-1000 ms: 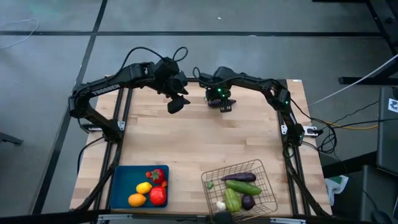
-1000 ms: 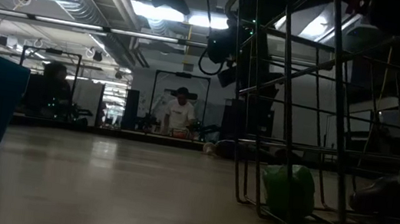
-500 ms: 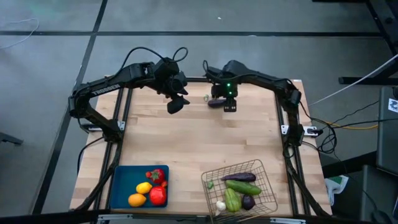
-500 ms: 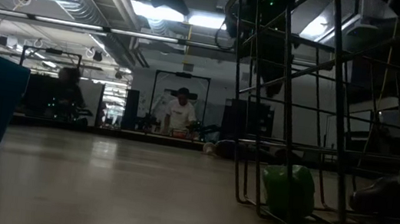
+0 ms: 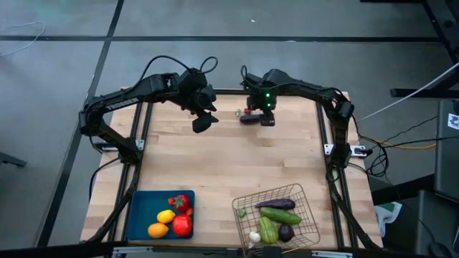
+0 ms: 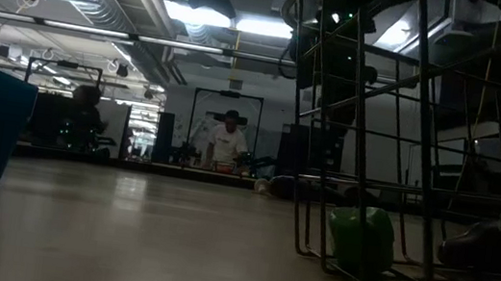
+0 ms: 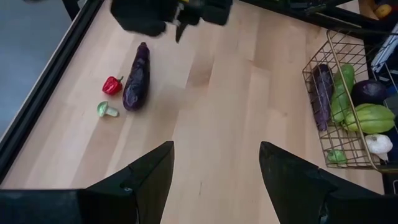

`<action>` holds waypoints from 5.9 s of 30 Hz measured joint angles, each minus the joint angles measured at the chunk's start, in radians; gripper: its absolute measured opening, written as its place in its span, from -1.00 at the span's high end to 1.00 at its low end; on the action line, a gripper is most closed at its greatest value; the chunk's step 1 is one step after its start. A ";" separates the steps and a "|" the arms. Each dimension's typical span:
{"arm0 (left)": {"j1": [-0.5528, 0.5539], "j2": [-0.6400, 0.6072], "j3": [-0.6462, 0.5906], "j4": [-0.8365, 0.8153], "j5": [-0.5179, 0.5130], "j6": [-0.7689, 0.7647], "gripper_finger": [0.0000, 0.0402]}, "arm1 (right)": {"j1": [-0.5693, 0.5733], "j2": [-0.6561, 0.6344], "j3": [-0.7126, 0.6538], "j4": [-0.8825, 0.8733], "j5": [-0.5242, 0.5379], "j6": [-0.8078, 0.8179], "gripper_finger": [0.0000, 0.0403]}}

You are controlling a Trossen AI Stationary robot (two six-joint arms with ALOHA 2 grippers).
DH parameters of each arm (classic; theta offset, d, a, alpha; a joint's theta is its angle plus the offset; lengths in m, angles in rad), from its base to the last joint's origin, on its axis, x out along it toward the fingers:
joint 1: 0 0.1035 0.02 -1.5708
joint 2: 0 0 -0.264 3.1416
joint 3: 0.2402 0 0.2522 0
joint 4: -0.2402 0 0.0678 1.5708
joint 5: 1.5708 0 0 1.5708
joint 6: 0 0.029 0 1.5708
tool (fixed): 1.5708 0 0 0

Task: Sort produce into baskets
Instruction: Adjust the gold wire basket, then put the eggplant into the gold wire basket

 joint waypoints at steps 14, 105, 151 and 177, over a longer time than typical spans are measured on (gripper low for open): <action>-0.142 0.008 -0.107 0.152 0.000 -0.142 -0.16 | 0.063 -0.211 -0.001 -0.173 -0.164 0.130 -0.05; -0.593 0.277 -0.244 0.122 -0.281 -0.373 0.77 | -0.300 -0.008 -0.196 0.242 -0.016 -0.415 -0.05; -0.591 0.227 -0.247 -0.156 -0.300 -0.370 0.77 | -0.192 0.000 -0.483 0.625 -0.064 -0.371 0.02; -0.558 0.227 -0.246 -0.111 -0.301 -0.445 0.20 | -0.153 0.000 -0.043 0.064 -0.143 -0.284 0.77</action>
